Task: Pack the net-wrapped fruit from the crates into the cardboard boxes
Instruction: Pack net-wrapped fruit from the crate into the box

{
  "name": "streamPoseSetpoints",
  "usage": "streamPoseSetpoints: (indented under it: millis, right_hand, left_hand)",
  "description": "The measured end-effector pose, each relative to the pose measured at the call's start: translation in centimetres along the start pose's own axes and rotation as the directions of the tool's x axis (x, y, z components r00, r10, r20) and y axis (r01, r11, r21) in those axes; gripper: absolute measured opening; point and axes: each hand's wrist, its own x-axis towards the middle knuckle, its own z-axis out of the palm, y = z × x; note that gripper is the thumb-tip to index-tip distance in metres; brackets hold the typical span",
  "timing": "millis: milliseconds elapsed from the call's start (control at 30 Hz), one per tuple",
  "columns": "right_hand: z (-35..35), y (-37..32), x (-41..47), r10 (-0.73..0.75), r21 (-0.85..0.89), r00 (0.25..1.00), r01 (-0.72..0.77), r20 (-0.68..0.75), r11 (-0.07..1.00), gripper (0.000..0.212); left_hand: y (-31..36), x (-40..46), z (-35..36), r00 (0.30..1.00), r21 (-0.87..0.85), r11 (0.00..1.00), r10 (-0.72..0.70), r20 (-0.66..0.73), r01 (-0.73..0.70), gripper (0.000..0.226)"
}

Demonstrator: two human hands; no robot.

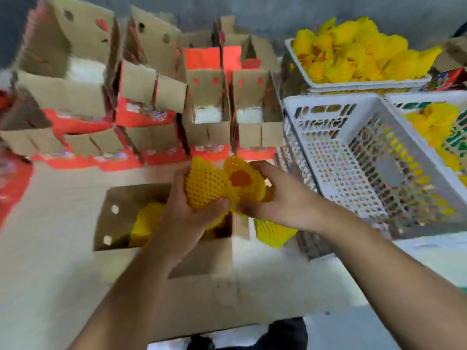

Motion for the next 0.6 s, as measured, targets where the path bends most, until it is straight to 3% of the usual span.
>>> streamPoseSetpoints:
  millis: [67, 167, 300, 433, 533, 600]
  right_hand:
    - [5.1, -2.3, 1.7, -0.014, 0.023, 0.997, 0.012, 0.076, 1.000, 0.056]
    - [10.0, -4.0, 3.6, -0.015, 0.039, 0.998, 0.013, 0.064, 0.999, 0.047]
    - [12.2, -4.4, 5.6, 0.254, 0.100, 0.967, -0.256, 0.031, 0.962, 0.025]
    - [11.9, -4.5, 7.4, 0.502, -0.066, 0.865, -0.502, -0.024, 0.862, 0.068]
    - [12.8, -5.1, 9.3, 0.618, -0.248, 0.786, -0.595, 0.021, 0.765, 0.087]
    - [13.9, -5.6, 11.2, 0.669, -0.373, 0.739, -0.599, 0.084, 0.708, 0.092]
  left_hand:
    - [-0.8, -1.2, -5.0, 1.000, 0.092, 0.996, -0.007, -0.018, 0.009, 0.067]
    - [-1.8, -1.7, -9.8, 0.994, 0.222, 0.971, 0.097, -0.042, -0.086, 0.065]
    - [-3.1, -1.0, -14.3, 0.978, -0.004, 0.996, -0.090, -0.187, 0.091, 0.084]
    - [-4.0, -0.5, -17.7, 0.918, -0.187, 0.959, -0.264, -0.295, 0.215, 0.086]
    - [-4.7, -0.2, -18.0, 0.902, -0.373, 0.878, -0.389, -0.190, 0.300, 0.066]
    - [-4.9, -0.2, -17.3, 0.905, -0.364, 0.875, -0.396, -0.154, 0.320, 0.052]
